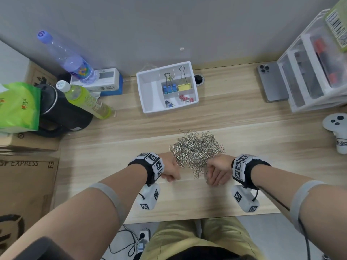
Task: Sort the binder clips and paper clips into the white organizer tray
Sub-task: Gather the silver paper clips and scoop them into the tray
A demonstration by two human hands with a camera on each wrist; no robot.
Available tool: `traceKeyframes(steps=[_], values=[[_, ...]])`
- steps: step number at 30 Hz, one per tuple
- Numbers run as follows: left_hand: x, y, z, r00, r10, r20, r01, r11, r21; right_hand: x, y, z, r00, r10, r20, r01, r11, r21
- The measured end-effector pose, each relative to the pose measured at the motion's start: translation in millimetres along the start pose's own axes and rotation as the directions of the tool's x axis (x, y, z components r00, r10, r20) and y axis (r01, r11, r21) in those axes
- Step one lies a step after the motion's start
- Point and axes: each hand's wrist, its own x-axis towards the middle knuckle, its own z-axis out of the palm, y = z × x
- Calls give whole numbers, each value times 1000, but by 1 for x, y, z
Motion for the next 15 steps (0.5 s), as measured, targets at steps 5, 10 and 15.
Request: traceKeyframes(steps=[5, 10, 15], values=[[1, 7, 5, 992, 39, -123, -38, 999, 6, 11, -9, 6, 997, -78, -10, 78, 992, 97], [5, 20, 15, 965, 127, -231, -136, 991, -20, 16, -25, 7, 970, -189, -151, 212, 966, 150], [3, 17, 9, 986, 107, -127, -113, 993, -39, 9, -27, 1, 953, -214, -215, 236, 968, 86]])
